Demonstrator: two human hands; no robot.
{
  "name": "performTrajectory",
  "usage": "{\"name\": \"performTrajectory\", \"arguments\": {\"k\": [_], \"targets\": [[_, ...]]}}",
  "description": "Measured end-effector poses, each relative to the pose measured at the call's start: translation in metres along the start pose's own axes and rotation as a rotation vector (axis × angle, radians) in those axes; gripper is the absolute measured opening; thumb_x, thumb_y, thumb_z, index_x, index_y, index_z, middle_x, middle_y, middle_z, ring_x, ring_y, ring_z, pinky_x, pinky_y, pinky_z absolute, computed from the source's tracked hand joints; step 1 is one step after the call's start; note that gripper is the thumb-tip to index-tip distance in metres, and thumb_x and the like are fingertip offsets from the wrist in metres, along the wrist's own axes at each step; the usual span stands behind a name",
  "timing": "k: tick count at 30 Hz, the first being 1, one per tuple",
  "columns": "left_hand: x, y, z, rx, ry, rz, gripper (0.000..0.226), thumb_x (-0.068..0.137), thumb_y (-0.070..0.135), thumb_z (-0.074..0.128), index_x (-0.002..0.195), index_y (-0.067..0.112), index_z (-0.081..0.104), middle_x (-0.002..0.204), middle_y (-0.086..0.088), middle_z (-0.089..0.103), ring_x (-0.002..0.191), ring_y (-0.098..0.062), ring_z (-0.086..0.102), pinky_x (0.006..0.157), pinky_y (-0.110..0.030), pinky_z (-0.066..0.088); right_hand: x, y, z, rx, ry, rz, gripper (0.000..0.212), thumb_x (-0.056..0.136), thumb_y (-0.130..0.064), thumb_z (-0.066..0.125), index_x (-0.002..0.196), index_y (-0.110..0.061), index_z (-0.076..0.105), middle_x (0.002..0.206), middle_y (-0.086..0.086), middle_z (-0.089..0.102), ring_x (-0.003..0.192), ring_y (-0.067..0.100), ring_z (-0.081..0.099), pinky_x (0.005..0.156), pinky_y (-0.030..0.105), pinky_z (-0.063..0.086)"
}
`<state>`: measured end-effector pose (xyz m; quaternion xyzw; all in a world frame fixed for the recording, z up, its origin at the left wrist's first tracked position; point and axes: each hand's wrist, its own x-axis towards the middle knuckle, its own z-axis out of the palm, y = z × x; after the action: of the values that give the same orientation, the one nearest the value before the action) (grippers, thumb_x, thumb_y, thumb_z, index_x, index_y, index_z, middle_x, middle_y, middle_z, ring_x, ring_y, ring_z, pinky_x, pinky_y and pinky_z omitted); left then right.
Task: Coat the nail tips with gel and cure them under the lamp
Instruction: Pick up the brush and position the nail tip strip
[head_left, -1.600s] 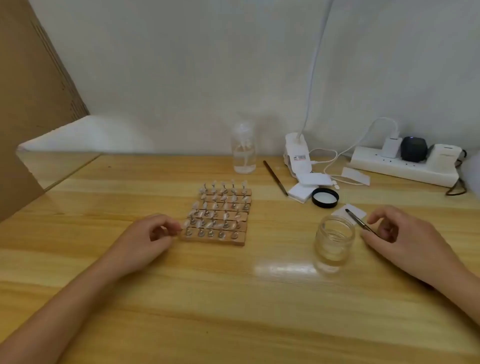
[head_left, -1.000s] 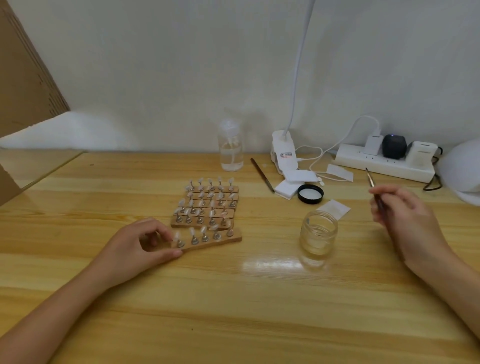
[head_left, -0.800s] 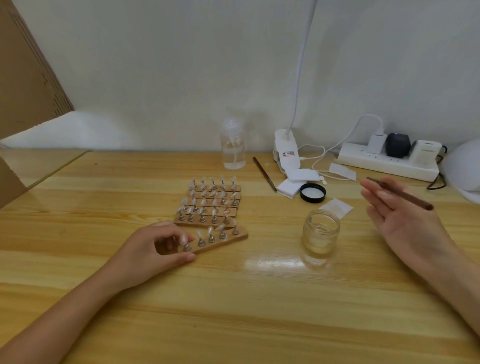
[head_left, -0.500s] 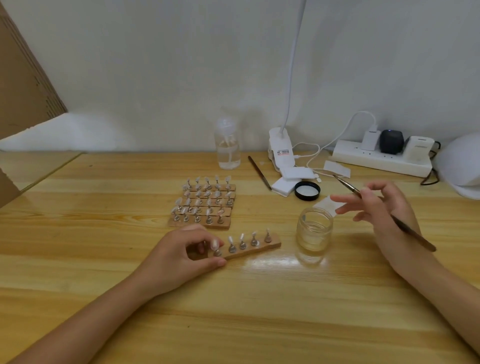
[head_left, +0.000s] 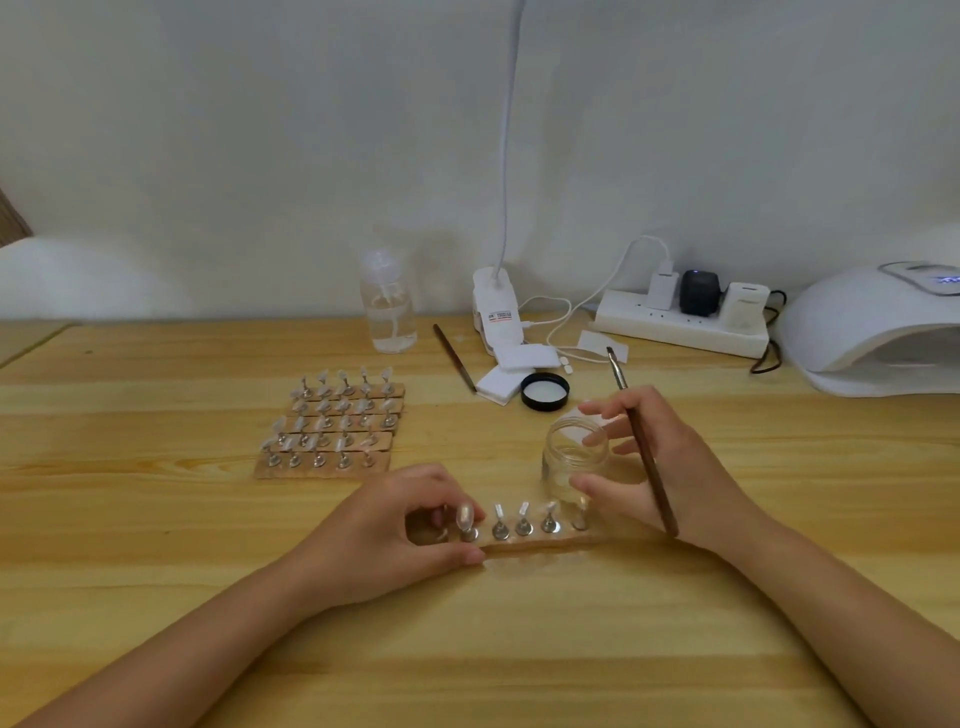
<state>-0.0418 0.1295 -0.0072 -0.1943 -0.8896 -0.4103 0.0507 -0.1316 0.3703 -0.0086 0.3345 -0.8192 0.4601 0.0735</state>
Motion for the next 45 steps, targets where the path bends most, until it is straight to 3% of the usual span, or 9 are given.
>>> {"name": "performTrajectory", "arguments": {"k": [6,13,17,21,24,28,33,38,45], "targets": [[0.019,0.003,0.011,0.044,-0.08,0.031,0.02,0.071,0.031,0.077,0.089,0.03,0.068,0.086,0.015,0.059,0.072,-0.007,0.053,0.065,-0.014,0.043,0.009,0.009,0.001,0.097,0.056,0.098,0.053,0.06,-0.029,0.08,0.092,-0.037,0.039,0.108,-0.019,0.056,0.093,-0.005,0.061,0.082,0.011,0.047],[0.032,0.002,0.01,0.09,-0.154,0.047,0.027,0.069,0.046,0.07,0.09,0.03,0.068,0.08,0.015,0.057,0.067,-0.003,0.05,0.059,-0.019,0.041,0.032,0.006,-0.001,0.25,-0.112,0.165,0.047,0.063,-0.018,0.08,0.094,-0.029,0.046,0.114,-0.01,0.056,0.102,-0.002,0.061,0.082,0.017,0.051],[0.035,0.003,0.013,0.156,-0.091,0.018,0.019,0.072,0.041,0.071,0.086,0.029,0.066,0.081,0.015,0.059,0.066,-0.002,0.051,0.058,-0.022,0.043,0.044,0.006,0.002,0.287,-0.154,0.18,0.048,0.065,-0.009,0.081,0.099,-0.02,0.048,0.115,-0.007,0.054,0.099,0.0,0.063,0.084,0.02,0.052],[0.038,0.003,0.016,0.232,-0.045,0.008,0.02,0.076,0.04,0.069,0.092,0.029,0.067,0.081,0.017,0.055,0.07,-0.001,0.051,0.058,-0.012,0.037,0.045,0.004,0.001,0.281,-0.179,0.196,0.055,0.057,-0.028,0.081,0.102,-0.022,0.05,0.113,-0.013,0.054,0.098,0.0,0.063,0.083,0.021,0.052],[0.04,0.004,0.015,0.283,-0.031,-0.001,0.019,0.076,0.042,0.065,0.092,0.033,0.065,0.08,0.02,0.054,0.072,0.003,0.05,0.057,-0.01,0.033,0.043,0.0,-0.001,0.22,-0.122,0.173,0.05,0.061,-0.043,0.07,0.104,-0.025,0.054,0.114,-0.014,0.055,0.096,-0.012,0.058,0.079,0.008,0.046],[0.045,0.003,0.018,0.34,0.025,-0.021,0.021,0.075,0.045,0.062,0.094,0.035,0.065,0.082,0.02,0.054,0.078,0.005,0.049,0.059,-0.008,0.035,0.045,-0.006,-0.01,0.255,0.14,0.099,0.019,0.091,-0.03,0.048,0.105,-0.024,0.06,0.096,-0.005,0.067,0.085,-0.001,0.063,0.073,0.007,0.046],[0.046,-0.003,0.019,0.276,0.074,-0.056,0.023,0.073,0.046,0.066,0.093,0.035,0.065,0.082,0.019,0.056,0.076,0.0,0.049,0.058,-0.01,0.036,0.057,-0.019,-0.02,0.445,0.262,0.209,0.045,0.079,-0.057,0.038,0.075,-0.028,0.072,0.048,-0.003,0.057,0.043,0.006,0.047,0.05,0.012,0.043],[0.047,-0.007,0.019,0.124,0.113,-0.103,0.018,0.068,0.038,0.075,0.082,0.032,0.066,0.078,0.016,0.058,0.068,-0.005,0.05,0.06,-0.02,0.041,0.069,-0.025,-0.017,0.417,0.266,0.25,0.044,0.085,-0.047,0.053,0.054,-0.02,0.07,0.042,-0.007,0.053,0.04,0.001,0.044,0.044,0.011,0.038],[0.048,-0.008,0.018,0.069,0.121,-0.107,0.02,0.066,0.038,0.076,0.083,0.03,0.068,0.079,0.012,0.06,0.068,-0.005,0.051,0.061,-0.019,0.042,0.07,-0.016,0.004,0.089,0.223,0.177,0.025,0.078,-0.036,0.07,0.064,-0.022,0.055,0.043,-0.011,0.058,0.044,-0.004,0.054,0.051,0.007,0.041]]}}
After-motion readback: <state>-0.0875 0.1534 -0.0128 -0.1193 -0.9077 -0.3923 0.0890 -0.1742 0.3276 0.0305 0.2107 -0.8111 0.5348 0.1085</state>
